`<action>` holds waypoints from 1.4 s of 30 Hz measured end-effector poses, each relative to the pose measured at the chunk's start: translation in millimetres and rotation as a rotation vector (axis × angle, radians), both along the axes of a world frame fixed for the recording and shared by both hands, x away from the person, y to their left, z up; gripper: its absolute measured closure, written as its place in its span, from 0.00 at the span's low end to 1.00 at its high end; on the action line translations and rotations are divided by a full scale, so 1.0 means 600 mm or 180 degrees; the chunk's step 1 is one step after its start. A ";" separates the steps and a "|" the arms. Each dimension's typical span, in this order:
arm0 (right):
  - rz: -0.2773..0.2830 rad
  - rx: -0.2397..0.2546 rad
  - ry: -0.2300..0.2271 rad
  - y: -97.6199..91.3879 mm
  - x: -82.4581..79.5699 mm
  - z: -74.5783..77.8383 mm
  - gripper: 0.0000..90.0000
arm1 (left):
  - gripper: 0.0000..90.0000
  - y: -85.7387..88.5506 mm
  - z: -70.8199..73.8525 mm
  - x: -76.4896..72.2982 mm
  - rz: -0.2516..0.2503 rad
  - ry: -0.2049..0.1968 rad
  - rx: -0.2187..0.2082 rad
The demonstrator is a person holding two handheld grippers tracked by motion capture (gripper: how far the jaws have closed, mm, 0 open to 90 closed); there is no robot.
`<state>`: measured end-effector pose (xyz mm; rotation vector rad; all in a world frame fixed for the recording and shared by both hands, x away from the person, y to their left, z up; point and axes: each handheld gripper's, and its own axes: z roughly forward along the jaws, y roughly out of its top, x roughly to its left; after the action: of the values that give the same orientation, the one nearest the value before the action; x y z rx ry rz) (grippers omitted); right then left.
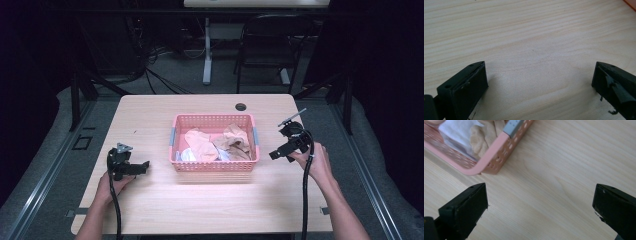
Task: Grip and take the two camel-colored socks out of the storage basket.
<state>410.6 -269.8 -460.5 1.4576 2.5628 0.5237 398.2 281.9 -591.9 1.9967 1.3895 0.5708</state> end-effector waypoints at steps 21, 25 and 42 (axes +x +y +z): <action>0.0361 0.0074 -0.0057 0.130 0.063 0.050 0.00 | 0.00 0.000 0.000 0.000 0.0001 -0.0001 0.0001; 0.0396 0.0188 0.0072 0.162 0.081 0.035 0.00 | 0.00 0.000 0.000 0.000 0.0001 0.0001 0.0002; 0.0302 -0.0102 0.0297 0.231 0.116 -0.035 0.28 | 0.00 0.000 0.000 0.000 0.0001 0.0000 0.0002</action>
<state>480.0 -131.4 -481.5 1.3872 2.7103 0.4343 398.1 281.9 -591.8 1.9973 1.3898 0.5713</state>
